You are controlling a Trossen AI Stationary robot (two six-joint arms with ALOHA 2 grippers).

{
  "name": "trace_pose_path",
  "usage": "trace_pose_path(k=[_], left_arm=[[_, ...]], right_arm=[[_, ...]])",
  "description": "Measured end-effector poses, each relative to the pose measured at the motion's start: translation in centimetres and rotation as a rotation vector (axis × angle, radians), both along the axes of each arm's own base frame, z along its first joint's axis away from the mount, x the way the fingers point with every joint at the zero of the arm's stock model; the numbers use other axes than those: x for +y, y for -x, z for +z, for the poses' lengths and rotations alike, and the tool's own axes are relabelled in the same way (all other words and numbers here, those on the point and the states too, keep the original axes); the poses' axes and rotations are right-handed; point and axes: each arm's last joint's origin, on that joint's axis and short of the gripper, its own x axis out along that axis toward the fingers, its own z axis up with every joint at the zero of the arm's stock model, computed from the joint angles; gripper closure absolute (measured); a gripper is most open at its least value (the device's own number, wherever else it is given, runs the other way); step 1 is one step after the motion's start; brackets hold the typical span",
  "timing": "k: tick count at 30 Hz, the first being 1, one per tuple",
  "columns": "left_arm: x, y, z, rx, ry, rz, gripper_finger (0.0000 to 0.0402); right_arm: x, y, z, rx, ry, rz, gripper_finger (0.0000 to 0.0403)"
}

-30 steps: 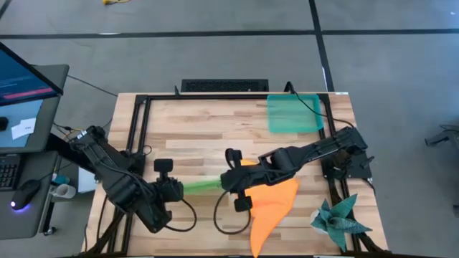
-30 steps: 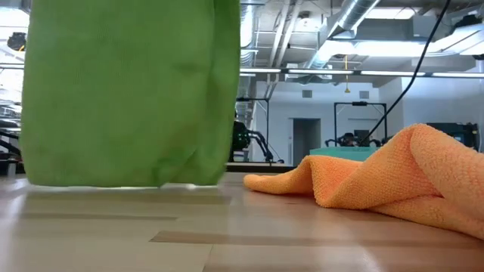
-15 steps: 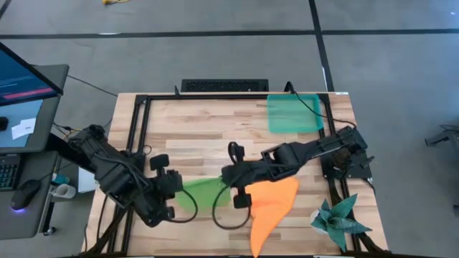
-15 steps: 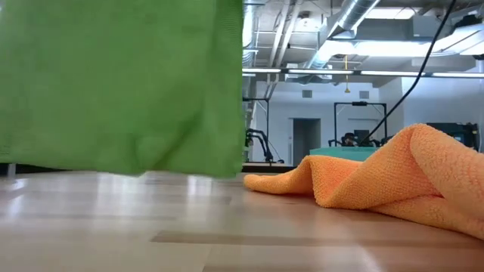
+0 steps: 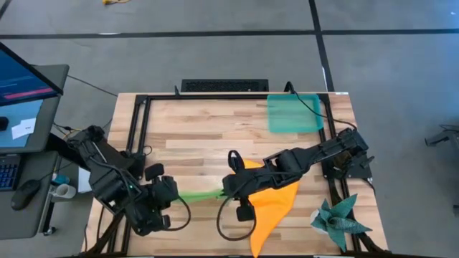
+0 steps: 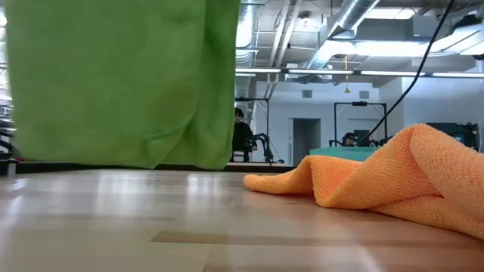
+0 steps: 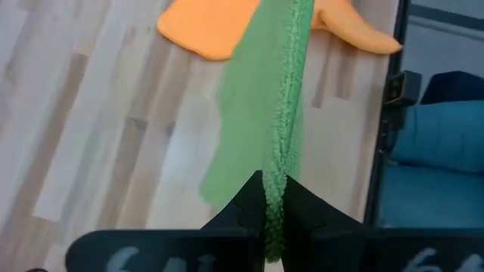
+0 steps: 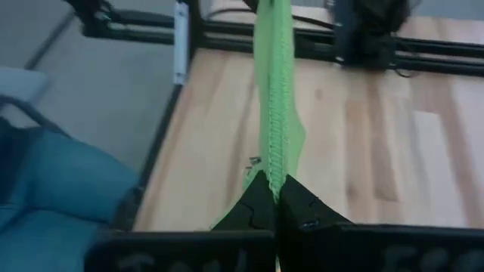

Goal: Roll microfiber towels into tight, uniform cylinder then place into a basket
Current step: Fold the green microfiber towel

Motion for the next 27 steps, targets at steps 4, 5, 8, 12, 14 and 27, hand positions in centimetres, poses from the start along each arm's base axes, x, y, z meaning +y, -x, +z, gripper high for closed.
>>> trace_pose_path(k=[4,5,8,12,14,27], left_arm=[[-0.7,0.1,0.1,-0.021,0.062,-0.001,0.0398],[-0.9,0.1,0.2,-0.021,0.074,-0.006,0.0398],[-1.2,0.3,0.1,-0.024,0.076,-0.019,0.0398],[-0.7,0.5,-0.4,-0.077,-0.091,0.044,0.0398],[-0.3,0.0,-1.3,-0.117,-0.186,0.085,0.0398],[5.0,-1.7,-14.7,0.091,-0.629,0.248,0.0398]], right_arm=[[1.2,0.2,0.3,-0.007,-0.098,0.061,0.0395],[1.3,0.2,0.4,-0.007,-0.114,0.064,0.0395],[1.4,0.3,0.3,0.0,-0.114,0.063,0.0395],[0.4,-0.1,-0.3,0.007,-0.052,0.019,0.0395],[-0.9,-0.3,-1.0,0.039,0.015,-0.061,0.0395],[-8.0,-2.7,-8.5,0.174,0.12,-0.257,0.0395]])
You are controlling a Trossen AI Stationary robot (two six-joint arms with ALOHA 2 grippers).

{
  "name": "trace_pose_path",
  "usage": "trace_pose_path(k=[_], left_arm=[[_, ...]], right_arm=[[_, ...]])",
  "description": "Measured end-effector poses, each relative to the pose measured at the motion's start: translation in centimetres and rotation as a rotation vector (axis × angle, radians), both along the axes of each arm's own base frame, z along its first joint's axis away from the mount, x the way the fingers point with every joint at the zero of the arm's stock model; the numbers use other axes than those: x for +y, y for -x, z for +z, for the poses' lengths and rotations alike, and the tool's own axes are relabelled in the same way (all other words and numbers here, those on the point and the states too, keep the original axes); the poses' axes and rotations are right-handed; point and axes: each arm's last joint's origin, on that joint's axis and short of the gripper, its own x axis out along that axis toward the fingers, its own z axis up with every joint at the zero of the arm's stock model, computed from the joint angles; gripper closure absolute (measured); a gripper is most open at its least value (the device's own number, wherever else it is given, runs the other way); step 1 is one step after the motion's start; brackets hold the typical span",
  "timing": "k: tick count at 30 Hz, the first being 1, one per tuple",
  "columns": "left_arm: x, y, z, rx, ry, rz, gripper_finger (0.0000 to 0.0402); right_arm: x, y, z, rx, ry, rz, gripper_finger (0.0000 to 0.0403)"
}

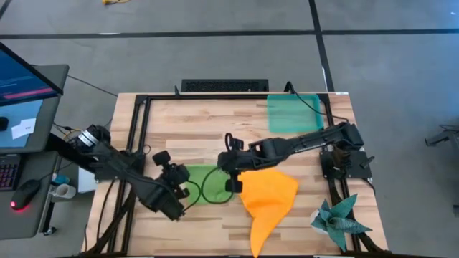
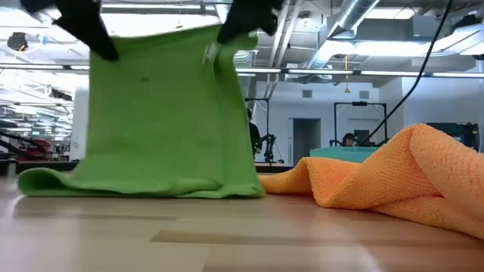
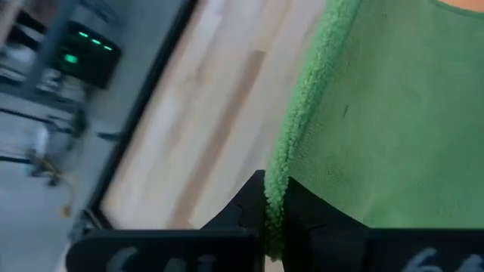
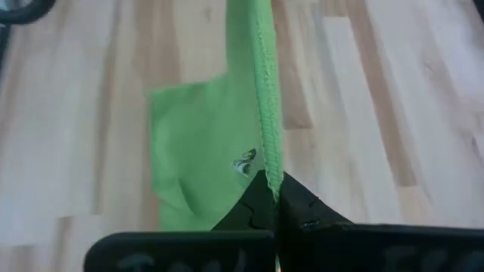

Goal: Roll microfiber towels into tight, uniform cylinder then place into a basket
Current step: Fold the green microfiber towel

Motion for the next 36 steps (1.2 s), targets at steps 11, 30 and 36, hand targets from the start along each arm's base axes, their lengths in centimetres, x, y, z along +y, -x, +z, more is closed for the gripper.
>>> trace_pose_path(k=[11,30,36], left_arm=[[3.0,-1.1,-3.9,0.151,-0.191,-0.138,0.0398],[3.3,-2.2,-6.5,0.388,-0.087,-0.423,0.0398],[3.9,-2.2,-6.3,0.407,-0.161,-0.393,0.0398]], right_arm=[[-4.0,0.1,-3.4,0.096,0.115,0.047,0.0395],[-3.4,-0.1,-6.0,0.143,0.17,0.178,0.0395],[-3.5,-0.8,-9.1,0.241,0.209,0.169,0.0395]])
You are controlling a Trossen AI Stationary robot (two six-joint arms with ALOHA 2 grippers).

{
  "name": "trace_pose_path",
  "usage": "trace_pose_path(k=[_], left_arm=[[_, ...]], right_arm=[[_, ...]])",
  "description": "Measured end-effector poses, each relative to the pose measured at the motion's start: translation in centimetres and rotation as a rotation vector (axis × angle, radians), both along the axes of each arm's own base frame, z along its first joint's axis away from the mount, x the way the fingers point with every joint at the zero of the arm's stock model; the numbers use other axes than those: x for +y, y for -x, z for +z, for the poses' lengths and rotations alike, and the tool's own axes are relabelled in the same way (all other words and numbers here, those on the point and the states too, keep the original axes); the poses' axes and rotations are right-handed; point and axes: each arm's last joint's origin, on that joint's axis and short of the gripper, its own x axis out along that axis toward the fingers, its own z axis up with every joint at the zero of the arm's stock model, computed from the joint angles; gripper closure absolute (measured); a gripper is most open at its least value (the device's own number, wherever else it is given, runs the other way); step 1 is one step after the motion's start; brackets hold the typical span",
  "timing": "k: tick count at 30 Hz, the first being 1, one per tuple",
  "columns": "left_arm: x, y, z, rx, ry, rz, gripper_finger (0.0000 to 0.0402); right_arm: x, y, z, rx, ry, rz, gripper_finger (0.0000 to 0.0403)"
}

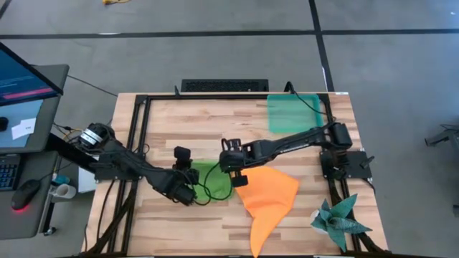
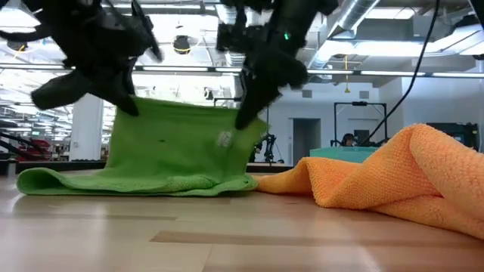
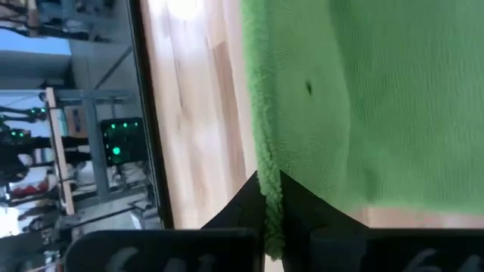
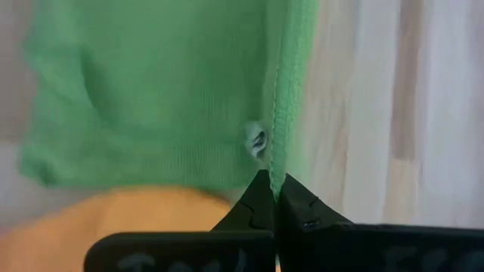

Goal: Roll microfiber towels into tight, uniform cylinder then place into a basket
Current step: Fold the green microfiber towel

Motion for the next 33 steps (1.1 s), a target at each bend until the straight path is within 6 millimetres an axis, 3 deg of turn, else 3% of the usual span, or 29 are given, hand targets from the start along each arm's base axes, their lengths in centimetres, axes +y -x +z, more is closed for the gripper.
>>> trace_pose_path(k=[3,13,19,26,33], left_arm=[[0.5,0.1,0.1,0.033,-0.015,0.006,0.0398],[1.0,-0.2,-0.1,0.047,0.045,0.044,0.0398],[-0.5,0.0,-0.4,0.015,0.174,0.042,0.0398],[-2.3,-0.2,-0.6,-0.025,0.388,0.057,0.0398],[-3.3,0.2,-0.7,-0.075,0.453,0.102,0.0398]], right_arm=[[0.1,-0.6,-0.7,-0.004,0.026,0.026,0.0395],[-0.6,-0.6,0.8,-0.028,0.069,-0.027,0.0394],[1.2,-0.7,-0.5,0.0,0.065,0.004,0.0394],[4.0,-0.2,-0.4,-0.021,0.033,0.009,0.0394],[5.9,0.2,-0.4,-0.038,0.019,0.029,0.0394]])
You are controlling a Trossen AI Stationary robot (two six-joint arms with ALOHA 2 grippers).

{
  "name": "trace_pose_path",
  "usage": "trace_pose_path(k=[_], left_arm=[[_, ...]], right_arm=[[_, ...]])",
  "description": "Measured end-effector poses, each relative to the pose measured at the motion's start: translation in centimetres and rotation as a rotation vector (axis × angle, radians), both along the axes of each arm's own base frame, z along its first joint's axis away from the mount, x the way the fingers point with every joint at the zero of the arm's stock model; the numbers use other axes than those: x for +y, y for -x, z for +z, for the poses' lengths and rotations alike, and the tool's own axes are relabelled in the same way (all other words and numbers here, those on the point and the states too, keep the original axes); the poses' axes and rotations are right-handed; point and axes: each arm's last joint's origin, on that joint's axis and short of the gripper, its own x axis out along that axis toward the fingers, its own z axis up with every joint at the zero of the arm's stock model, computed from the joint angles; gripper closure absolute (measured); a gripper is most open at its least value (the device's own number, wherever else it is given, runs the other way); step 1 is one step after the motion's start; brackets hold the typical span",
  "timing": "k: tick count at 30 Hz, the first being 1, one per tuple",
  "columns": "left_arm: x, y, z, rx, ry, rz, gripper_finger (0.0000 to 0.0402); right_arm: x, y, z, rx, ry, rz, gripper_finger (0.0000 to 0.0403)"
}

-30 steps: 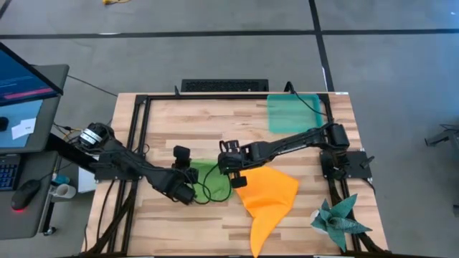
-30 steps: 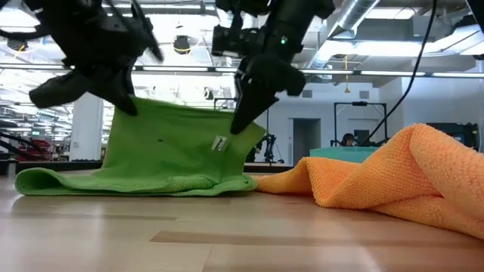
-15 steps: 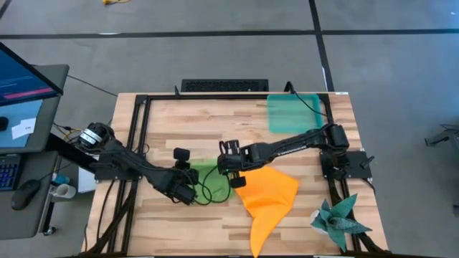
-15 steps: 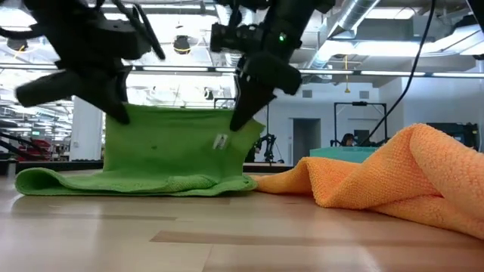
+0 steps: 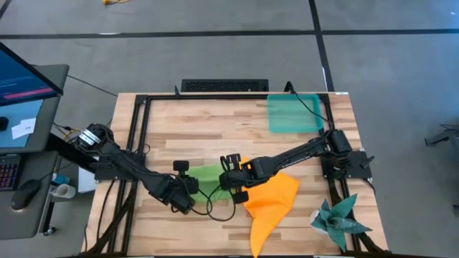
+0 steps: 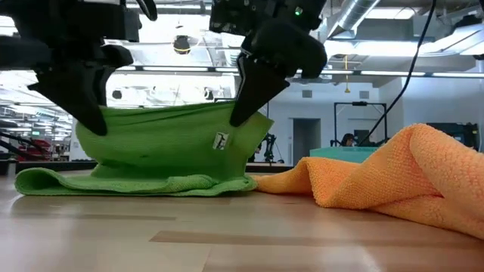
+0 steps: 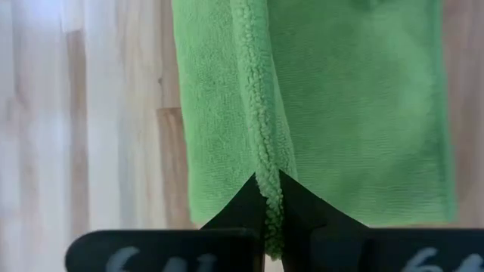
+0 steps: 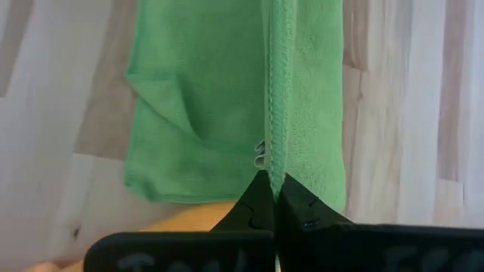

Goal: Roll microfiber towels into tight, uniform cylinder then place into a basket
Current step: Fold the green microfiber towel

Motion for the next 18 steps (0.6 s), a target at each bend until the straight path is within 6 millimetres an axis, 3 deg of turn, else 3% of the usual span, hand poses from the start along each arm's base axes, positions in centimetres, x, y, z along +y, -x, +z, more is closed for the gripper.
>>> trace_pose_path(k=[18], left_arm=[[-0.9,0.1,-0.1,0.016,0.111,-0.012,0.0397]], right_arm=[[1.5,0.4,-0.6,-0.023,-0.026,0.051,0.0394]])
